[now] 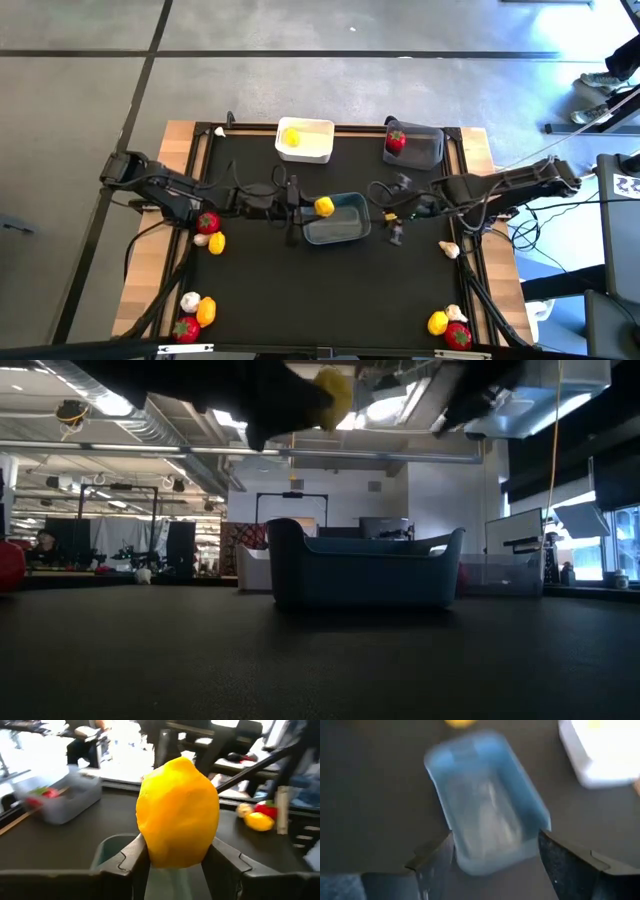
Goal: Sort produce into baskets
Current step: Put the yellow lemon into the white bin
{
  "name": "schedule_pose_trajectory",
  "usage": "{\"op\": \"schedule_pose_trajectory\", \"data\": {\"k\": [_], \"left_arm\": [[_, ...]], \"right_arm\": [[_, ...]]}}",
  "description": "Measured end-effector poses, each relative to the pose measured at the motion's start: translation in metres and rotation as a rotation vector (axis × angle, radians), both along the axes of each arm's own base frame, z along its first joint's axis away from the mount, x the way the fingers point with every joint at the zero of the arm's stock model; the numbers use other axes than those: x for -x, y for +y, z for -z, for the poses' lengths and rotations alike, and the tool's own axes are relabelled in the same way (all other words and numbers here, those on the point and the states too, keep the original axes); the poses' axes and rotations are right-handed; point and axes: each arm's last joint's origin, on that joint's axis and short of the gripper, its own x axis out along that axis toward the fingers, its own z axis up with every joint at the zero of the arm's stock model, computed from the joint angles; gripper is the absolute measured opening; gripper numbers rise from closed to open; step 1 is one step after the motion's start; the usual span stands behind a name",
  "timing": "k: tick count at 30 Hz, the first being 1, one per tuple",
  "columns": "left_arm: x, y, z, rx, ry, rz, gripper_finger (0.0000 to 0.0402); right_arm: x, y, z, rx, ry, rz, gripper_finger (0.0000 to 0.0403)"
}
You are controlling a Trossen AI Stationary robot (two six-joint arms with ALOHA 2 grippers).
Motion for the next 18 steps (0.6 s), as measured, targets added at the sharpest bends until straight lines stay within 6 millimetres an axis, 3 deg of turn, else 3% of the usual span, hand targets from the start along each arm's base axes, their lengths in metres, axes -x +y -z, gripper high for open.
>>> {"op": "schedule_pose_trajectory", "data": {"k": [8,13,18], "left_arm": [[0.002,0.031,0.008,0.033,0.079,-0.139,0.0150],[0.006,0.051,0.016,0.062,0.164,-0.215,0.0150],[0.009,0.066,0.020,0.060,0.240,-0.266,0.0150]], "right_arm": [[0.022,-0.005,0.061,-0.050,0.234,0.166,0.0289],[0.028,-0.006,0.101,-0.076,0.221,0.201,0.0289],[0.033,-0.007,0.126,-0.099,0.172,0.206,0.0289]]}}
